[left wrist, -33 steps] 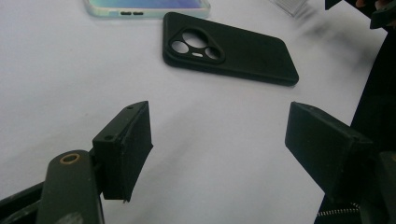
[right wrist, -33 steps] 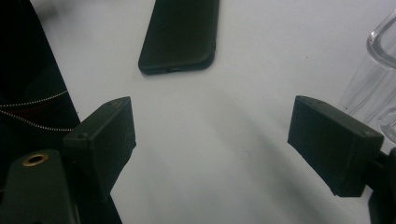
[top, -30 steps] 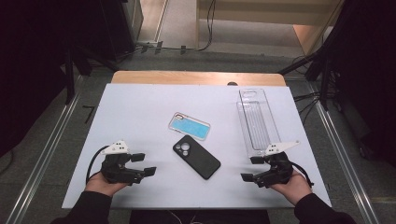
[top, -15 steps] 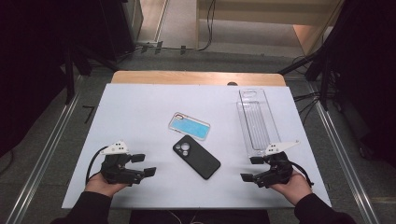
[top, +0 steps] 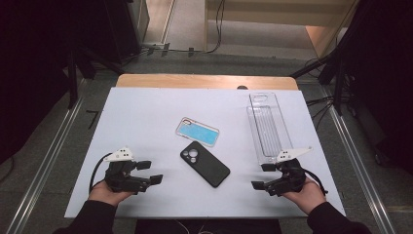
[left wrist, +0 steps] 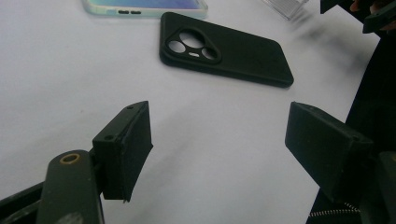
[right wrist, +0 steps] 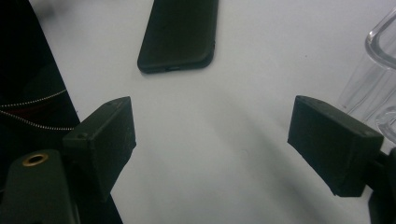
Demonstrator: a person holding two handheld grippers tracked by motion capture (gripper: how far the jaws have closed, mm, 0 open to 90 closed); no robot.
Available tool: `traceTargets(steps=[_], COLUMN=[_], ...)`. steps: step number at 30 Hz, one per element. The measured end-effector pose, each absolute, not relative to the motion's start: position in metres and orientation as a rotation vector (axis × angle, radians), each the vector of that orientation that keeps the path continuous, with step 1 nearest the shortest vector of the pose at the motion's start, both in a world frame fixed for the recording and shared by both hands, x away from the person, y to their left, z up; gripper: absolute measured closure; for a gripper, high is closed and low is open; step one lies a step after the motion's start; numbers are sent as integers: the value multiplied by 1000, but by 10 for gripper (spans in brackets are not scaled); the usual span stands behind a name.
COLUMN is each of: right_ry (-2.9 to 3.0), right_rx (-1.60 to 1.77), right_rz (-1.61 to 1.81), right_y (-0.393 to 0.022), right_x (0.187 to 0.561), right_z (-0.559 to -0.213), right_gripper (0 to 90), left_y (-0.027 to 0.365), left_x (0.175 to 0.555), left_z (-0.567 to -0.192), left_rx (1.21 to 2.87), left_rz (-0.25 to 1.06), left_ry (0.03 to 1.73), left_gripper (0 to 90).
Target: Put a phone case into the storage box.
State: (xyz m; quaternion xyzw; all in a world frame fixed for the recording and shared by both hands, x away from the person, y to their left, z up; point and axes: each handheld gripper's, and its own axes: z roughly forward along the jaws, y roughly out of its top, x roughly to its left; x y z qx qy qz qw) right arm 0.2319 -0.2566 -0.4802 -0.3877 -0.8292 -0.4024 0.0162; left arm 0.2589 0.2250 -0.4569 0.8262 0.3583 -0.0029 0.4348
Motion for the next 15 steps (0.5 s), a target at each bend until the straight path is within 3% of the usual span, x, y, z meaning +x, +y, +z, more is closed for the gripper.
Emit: traceTargets(steps=[15], right_ry=[-2588], right_rx=[-1159], right_rz=[-1268], right_y=[-250], right_x=[234], right_z=[-470], right_gripper=[131], left_y=[224], left_x=[259], left_z=[-457], left_rx=[2057], left_rz=[-7], left_ry=[893], left_gripper=[233])
